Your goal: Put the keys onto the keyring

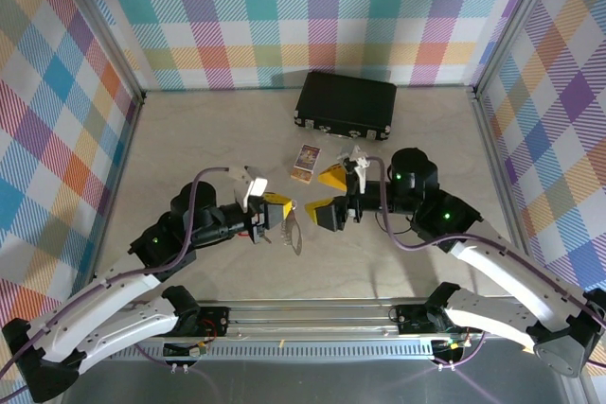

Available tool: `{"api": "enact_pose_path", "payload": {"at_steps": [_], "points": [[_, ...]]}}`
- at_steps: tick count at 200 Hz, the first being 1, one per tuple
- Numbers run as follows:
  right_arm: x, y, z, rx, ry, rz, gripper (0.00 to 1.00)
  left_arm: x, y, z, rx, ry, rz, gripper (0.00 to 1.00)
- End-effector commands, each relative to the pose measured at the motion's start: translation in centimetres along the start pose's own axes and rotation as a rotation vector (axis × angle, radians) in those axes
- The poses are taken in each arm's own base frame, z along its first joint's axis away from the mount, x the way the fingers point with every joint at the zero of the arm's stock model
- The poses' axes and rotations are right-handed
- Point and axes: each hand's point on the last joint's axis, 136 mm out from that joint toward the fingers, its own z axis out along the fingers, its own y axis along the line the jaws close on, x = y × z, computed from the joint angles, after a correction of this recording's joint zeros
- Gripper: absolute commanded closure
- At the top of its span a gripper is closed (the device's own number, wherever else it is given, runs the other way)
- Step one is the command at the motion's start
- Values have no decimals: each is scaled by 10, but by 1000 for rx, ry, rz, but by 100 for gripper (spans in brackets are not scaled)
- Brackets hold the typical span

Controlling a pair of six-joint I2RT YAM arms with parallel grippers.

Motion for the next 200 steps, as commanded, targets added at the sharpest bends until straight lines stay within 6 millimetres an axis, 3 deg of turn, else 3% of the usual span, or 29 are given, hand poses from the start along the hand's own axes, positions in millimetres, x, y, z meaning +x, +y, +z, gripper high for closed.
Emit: {"api": "enact_pose_path", "payload": {"at_steps": [1, 57, 131, 173, 200], "points": [[14, -24, 2, 127, 76, 38, 3, 6, 3, -8, -30, 2, 6, 100], [43, -63, 20, 261, 206, 117, 1, 20, 8, -14, -52, 33, -15, 100], [97, -112, 63, 361, 399, 256, 1, 43, 22, -19, -114, 88, -49, 100], [128, -122, 96, 293, 472, 339, 1, 38, 20, -35, -130, 61, -40, 100], [137, -119, 115, 217, 507, 336, 1, 34, 11, -46, -98, 24, -26, 100]]}}
